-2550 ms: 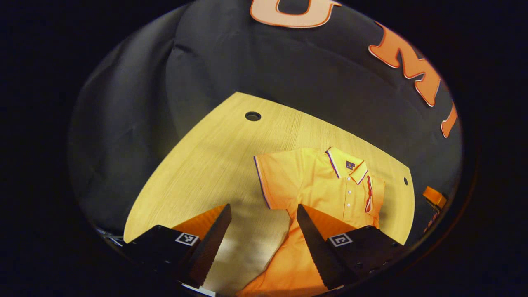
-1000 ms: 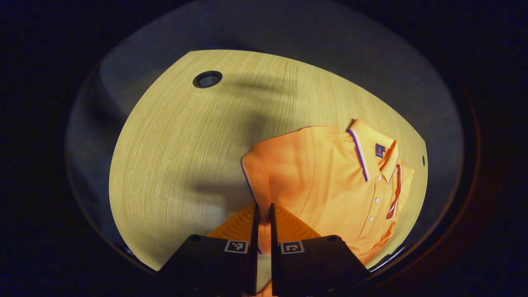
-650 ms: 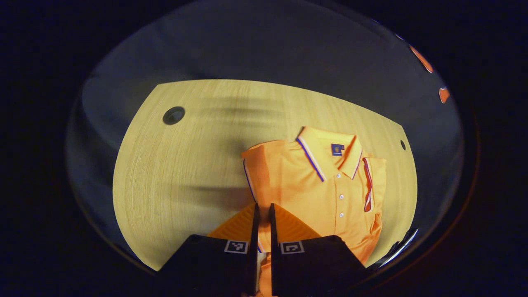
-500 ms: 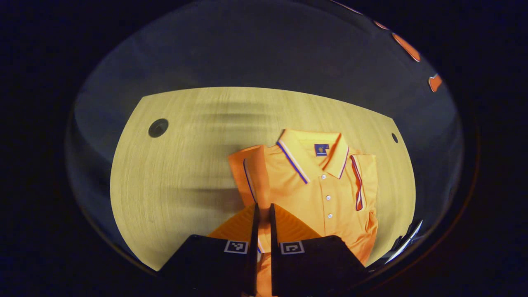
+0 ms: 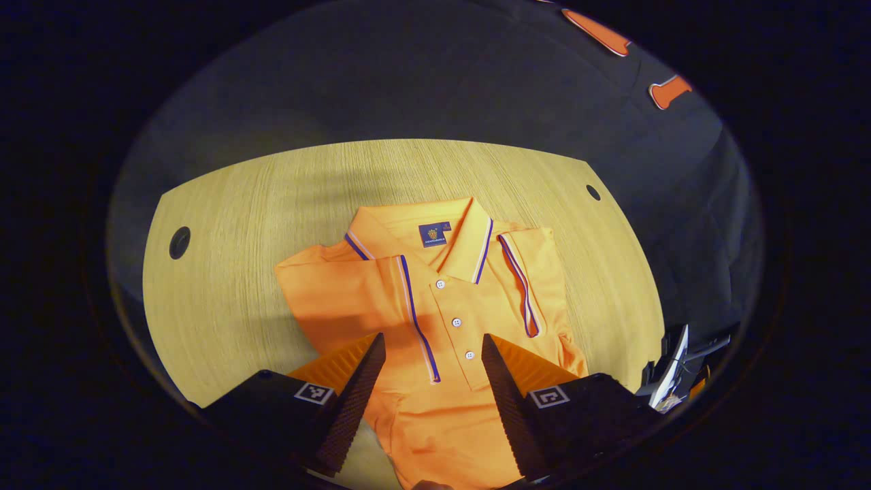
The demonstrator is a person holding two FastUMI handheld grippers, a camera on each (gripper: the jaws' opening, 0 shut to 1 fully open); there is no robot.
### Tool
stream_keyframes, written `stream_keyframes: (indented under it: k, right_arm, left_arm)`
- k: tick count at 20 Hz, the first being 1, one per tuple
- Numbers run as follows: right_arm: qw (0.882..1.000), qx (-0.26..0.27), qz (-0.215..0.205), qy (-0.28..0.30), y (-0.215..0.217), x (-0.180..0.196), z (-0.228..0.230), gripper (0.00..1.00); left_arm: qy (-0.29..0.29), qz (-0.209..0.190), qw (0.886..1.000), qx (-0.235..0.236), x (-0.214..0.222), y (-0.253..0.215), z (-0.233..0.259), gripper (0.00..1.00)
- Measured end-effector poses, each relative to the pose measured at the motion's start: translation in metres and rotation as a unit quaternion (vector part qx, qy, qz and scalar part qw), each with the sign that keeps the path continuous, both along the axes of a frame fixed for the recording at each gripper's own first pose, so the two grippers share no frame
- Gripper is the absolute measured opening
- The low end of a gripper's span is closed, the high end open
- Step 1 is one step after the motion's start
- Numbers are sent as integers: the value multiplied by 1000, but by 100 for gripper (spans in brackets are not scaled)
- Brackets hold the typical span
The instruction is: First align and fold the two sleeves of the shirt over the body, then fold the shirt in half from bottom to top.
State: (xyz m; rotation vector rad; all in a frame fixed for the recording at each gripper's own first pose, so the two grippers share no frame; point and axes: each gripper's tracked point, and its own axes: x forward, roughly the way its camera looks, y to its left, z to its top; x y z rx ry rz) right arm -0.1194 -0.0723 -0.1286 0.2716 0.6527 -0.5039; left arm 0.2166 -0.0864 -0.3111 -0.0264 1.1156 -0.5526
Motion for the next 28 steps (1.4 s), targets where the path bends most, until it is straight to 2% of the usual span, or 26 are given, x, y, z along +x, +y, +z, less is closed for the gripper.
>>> stream_keyframes:
  k: [1, 3, 5, 10, 14, 17, 19, 22, 23, 25, 28]
  right_arm:
    - [1000, -6, 1, -2, -1, -2, 1, 95]
    - [1000, -17, 4, -13, -2, 0, 3, 95]
    - [999, -28, 19, -28, -1, 4, 6, 96]
    - [992, -60, 92, -65, 7, 18, 27, 95]
    - [984, -69, 130, -103, 15, 23, 41, 96]
    - [976, -71, 161, -125, 22, 16, 49, 95]
    - [971, -77, 178, -143, 24, 10, 54, 95]
    - [964, -78, 204, -151, 30, 0, 56, 95]
    - [962, -77, 214, -150, 31, -4, 53, 95]
    - [960, -76, 228, -143, 32, -14, 45, 96]
    - [959, -64, 248, -120, 36, -26, 26, 96]
  left_arm:
    - [-11, 9, 1000, 2, -6, 5, 4, 90]
    - [-14, 45, 998, -51, -28, -2, 30, 92]
    - [-55, 68, 992, -93, -45, -3, 65, 91]
    - [-186, 122, 972, -82, -77, 33, 131, 91]
    - [-271, 181, 942, -86, -119, 59, 187, 91]
    - [-347, 211, 910, -82, -154, 74, 226, 91]
    - [-406, 222, 883, -75, -177, 84, 251, 90]
    - [-446, 232, 863, -47, -206, 93, 269, 92]
    - [-451, 242, 859, -29, -217, 97, 270, 94]
    - [-441, 251, 862, -1, -241, 106, 254, 98]
    - [-402, 252, 880, 8, -286, 107, 225, 98]
